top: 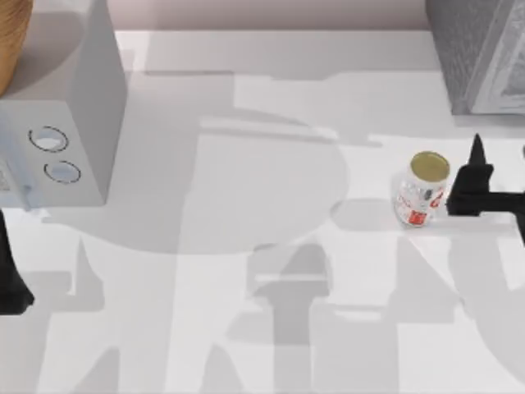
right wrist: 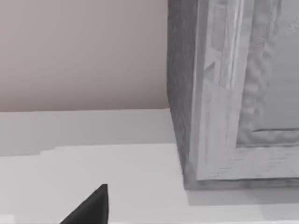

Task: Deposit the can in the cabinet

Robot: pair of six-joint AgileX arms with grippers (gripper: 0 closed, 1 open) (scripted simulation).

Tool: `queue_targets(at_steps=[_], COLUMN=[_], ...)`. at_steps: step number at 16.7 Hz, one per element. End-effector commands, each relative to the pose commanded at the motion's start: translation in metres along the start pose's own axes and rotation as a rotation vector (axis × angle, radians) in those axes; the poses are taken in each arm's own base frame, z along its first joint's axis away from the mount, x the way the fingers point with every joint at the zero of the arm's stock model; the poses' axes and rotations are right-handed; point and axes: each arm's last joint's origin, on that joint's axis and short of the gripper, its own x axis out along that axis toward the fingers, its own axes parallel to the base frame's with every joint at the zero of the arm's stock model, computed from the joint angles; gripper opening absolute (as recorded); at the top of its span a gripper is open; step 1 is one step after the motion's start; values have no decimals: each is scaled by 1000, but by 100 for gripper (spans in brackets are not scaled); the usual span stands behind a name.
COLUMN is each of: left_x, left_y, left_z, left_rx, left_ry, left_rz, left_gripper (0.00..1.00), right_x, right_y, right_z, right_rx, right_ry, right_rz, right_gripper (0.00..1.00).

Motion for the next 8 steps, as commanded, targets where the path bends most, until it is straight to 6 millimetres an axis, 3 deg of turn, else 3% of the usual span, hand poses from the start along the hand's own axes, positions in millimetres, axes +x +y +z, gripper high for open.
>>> queue_targets(at_steps=[4, 8], left_x=[0, 0], left_y=[0, 0], left_z=[0, 0], left_rx=[0, 0], left_ry=[0, 0], left_rz=[0, 0], left_gripper=[100, 100], right_x=[13, 12], right_y=[33, 54], right_z=[-44, -85], right_rx=[-8, -13], right_ry=[15, 23], right_rz=[11, 22], right_gripper=[100, 100])
